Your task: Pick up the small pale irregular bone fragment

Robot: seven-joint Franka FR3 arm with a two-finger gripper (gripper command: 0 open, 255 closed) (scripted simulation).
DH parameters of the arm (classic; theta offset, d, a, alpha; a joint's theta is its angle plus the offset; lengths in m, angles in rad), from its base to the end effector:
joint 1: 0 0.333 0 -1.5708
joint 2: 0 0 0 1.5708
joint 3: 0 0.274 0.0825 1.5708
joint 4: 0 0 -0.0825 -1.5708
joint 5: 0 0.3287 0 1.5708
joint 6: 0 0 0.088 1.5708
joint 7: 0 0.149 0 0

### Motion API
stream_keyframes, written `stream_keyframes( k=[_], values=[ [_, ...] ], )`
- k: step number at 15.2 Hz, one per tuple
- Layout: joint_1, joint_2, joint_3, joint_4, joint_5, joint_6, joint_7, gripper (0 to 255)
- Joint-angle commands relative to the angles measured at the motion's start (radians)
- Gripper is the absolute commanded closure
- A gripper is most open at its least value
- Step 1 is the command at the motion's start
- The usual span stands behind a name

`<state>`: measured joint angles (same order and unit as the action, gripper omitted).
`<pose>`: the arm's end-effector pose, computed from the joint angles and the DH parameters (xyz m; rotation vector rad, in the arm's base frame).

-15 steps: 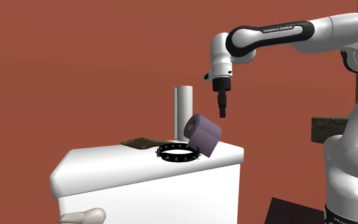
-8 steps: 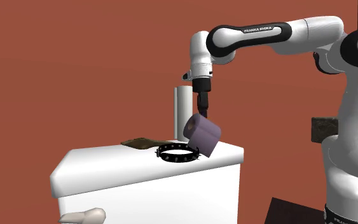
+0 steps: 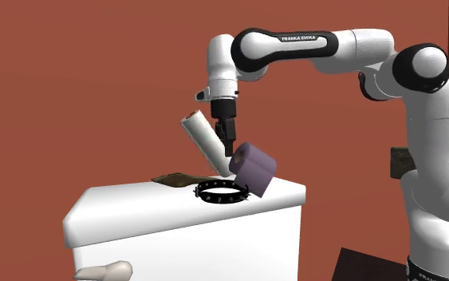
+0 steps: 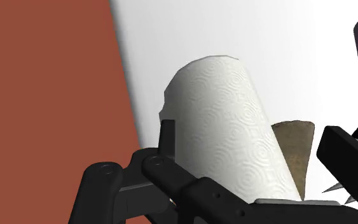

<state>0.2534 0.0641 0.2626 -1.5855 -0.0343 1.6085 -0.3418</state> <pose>0.4524 0.2473 0.5061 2.8364 1.3001 -0.0581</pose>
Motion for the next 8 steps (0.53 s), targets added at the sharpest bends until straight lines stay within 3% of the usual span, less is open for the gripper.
stream_keyframes(
  k=[1,8],
  values=[
    [0.025,0.063,0.022,0.077,-0.023,-0.016,-0.019,0],
    [0.143,0.302,0.087,0.370,-0.126,-0.089,-0.084,0]
  ],
)
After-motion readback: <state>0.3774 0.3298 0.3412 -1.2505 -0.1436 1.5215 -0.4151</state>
